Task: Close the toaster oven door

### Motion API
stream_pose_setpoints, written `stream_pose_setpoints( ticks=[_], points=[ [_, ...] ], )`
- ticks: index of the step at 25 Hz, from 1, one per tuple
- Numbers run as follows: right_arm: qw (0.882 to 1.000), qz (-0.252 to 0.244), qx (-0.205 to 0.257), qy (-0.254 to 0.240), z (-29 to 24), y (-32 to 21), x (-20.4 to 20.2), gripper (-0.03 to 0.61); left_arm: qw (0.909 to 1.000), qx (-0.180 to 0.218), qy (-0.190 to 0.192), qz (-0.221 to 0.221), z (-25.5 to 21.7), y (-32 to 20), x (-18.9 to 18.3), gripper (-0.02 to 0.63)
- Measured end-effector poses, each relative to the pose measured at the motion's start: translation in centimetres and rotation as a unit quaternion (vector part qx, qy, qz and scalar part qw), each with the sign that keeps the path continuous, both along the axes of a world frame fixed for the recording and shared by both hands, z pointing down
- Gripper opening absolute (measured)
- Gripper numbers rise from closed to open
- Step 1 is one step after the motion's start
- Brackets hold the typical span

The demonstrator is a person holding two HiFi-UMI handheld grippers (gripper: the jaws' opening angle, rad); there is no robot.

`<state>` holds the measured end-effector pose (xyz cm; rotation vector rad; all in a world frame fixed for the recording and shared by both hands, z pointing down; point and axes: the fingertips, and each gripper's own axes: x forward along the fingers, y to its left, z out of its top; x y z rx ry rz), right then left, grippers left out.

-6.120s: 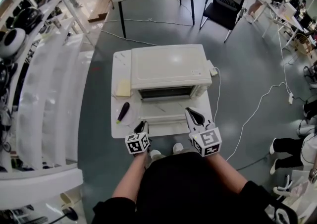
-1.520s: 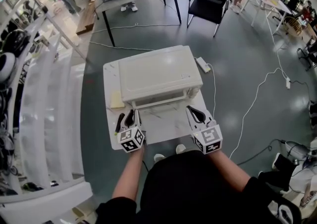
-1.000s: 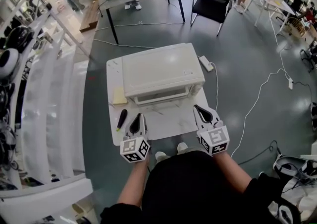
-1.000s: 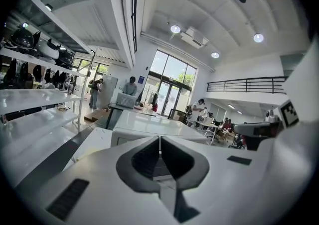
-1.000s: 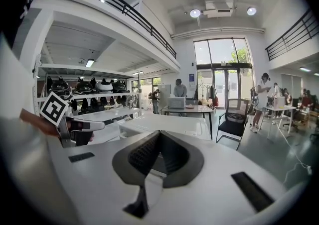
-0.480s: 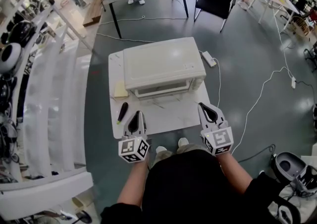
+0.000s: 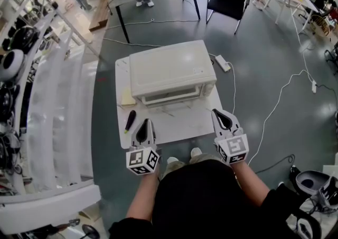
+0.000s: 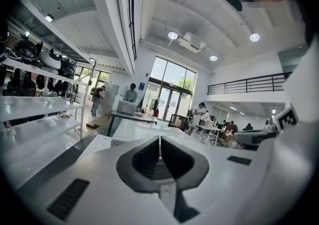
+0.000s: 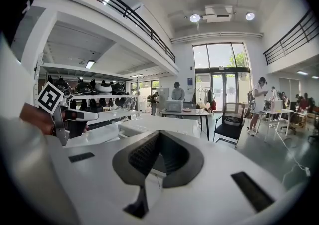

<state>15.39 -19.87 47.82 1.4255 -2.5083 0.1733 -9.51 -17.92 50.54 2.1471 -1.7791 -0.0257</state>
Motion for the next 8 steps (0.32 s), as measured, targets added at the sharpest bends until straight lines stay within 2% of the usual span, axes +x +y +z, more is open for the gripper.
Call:
stream_pose_setpoints(
  ticks=[8],
  points=[
    [1.0, 0.0, 0.0, -0.008, -0.22, -0.46, 1.01, 0.021, 1.0, 0.003, -0.003, -0.002, 0.09, 0.02, 0.64, 0.028]
  ],
)
